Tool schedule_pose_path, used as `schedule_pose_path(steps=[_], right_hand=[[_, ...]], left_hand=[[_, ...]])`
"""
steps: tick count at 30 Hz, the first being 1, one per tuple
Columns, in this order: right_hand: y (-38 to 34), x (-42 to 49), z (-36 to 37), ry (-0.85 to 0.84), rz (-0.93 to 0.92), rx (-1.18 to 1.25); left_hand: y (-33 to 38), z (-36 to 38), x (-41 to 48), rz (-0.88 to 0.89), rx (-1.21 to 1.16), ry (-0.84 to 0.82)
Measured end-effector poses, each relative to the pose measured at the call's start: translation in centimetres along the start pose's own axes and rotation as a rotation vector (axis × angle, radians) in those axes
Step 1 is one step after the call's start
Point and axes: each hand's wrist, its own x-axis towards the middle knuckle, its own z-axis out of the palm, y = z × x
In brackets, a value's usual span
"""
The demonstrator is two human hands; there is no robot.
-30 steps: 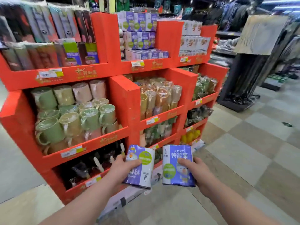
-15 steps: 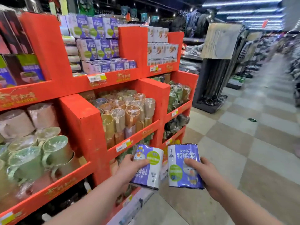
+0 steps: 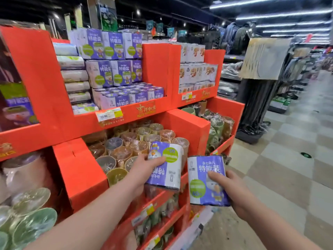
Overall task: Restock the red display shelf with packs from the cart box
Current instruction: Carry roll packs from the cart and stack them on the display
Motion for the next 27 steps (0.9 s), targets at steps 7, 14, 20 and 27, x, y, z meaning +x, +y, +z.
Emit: schedule_pose_path(steps=[7, 14, 20, 27], right_hand=[[-4.7, 10.9, 4.3, -0.188, -0.043, -0.057], [-12.3, 22.8, 9.4, -0.41, -0.142, -0.082], [-20.4, 31.1, 13.9, -0.602, -0.357, -0.152], [-26.7, 39.3, 20.9, -0.546, -0.569, -0.294]], left_hand=[[2.7, -3.0, 5.9, 0.023, -0.02, 0.167], [6.5, -3.6, 11.3, 0.111, -0.127, 0.395], [10.1, -2.8, 13.6, 0.223, -0.199, 0.558], [12.4, -3.1, 14.7, 0.314, -0.225, 0.768]])
